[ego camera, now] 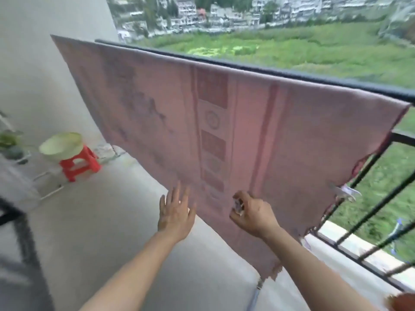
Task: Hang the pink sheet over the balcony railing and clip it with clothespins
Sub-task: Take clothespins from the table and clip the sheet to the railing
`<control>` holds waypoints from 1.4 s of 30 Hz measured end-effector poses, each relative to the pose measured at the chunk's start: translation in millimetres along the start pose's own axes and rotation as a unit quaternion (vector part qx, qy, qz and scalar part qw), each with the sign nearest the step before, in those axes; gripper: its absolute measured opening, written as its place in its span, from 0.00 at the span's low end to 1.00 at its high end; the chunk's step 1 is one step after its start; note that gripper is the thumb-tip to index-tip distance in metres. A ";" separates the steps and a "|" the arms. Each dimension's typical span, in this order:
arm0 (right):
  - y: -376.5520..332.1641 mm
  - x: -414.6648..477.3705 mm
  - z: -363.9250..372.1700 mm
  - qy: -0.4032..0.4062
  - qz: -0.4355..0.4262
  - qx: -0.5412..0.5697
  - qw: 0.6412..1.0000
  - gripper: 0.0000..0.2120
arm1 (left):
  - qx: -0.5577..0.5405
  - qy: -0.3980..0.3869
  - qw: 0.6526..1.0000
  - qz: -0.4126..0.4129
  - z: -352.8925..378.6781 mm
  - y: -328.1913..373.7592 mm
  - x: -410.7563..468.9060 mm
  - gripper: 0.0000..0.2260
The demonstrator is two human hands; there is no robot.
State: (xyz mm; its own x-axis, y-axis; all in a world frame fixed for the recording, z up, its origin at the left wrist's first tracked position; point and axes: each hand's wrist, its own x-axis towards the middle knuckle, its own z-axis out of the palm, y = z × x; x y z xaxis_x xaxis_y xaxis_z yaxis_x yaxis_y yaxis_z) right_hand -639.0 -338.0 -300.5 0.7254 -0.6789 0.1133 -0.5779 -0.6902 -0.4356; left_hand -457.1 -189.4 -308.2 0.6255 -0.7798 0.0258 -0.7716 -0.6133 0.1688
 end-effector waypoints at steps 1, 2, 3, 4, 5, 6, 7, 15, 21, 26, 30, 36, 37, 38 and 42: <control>-22.3 29.5 4.6 0.005 -0.015 0.005 1.000 0.19 | -0.008 0.032 0.999 -0.024 -11.6 -22.9 16.5 0.36; -41.0 58.7 11.5 0.014 -0.029 0.014 0.999 0.19 | -0.018 0.063 0.997 -0.045 -20.6 -43.3 33.1 0.36; -59.8 85.6 15.7 0.025 -0.047 0.029 0.998 0.18 | -0.025 0.091 0.993 -0.066 -31.6 -61.9 47.7 0.35; -77.8 109.8 19.6 0.039 -0.069 0.049 0.996 0.17 | -0.029 0.119 0.989 -0.086 -42.9 -79.6 59.0 0.34; -96.3 131.4 23.5 0.050 -0.087 0.070 0.992 0.15 | -0.034 0.144 0.983 -0.105 -53.5 -96.5 67.6 0.33; -116.2 151.4 29.5 0.062 -0.104 0.092 0.988 0.15 | -0.038 0.169 0.977 -0.123 -63.3 -114.6 73.0 0.32; -136.8 170.1 35.8 0.072 -0.119 0.110 0.984 0.14 | -0.039 0.193 0.970 -0.140 -72.4 -133.2 77.7 0.31; -263.2 326.5 116.4 0.076 -0.219 0.218 0.948 0.14 | -0.003 0.269 0.933 -0.240 -88.6 -276.5 151.1 0.31; -311.7 469.9 184.9 0.025 -0.248 0.255 0.934 0.17 | 0.013 0.261 0.918 -0.297 -88.2 -361.4 277.0 0.31; -355.8 571.2 223.9 -0.007 -0.247 0.278 0.928 0.17 | 0.037 0.245 0.923 -0.295 -89.5 -422.4 344.6 0.30; -413.7 633.3 266.9 -0.043 -0.260 0.305 0.915 0.17 | 0.034 0.246 0.914 -0.320 -90.3 -486.9 380.0 0.30; -546.9 727.3 365.7 -0.090 -0.247 0.329 0.907 0.13 | 0.032 0.233 0.912 -0.336 -97.9 -659.5 457.4 0.31; -564.2 745.0 382.1 -0.094 -0.239 0.324 0.911 0.11 | 0.027 0.227 0.915 -0.334 -95.6 -687.5 474.9 0.31; -580.6 763.5 397.1 -0.097 -0.225 0.319 0.916 0.10 | 0.020 0.217 0.917 -0.333 -94.4 -713.1 492.5 0.31; -642.9 829.0 435.3 -0.090 -0.170 0.316 0.929 0.11 | -0.005 0.182 0.935 -0.305 -105.0 -805.1 558.0 0.32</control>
State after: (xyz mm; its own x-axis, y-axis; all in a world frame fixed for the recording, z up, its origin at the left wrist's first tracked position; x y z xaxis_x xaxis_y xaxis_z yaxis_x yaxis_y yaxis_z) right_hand 496.7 -348.1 -315.1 0.9095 -0.3567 0.2136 -0.0102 -0.5327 -0.8462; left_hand 525.3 -117.6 -326.2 0.9481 -0.1903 0.2546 -0.2586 -0.9276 0.2697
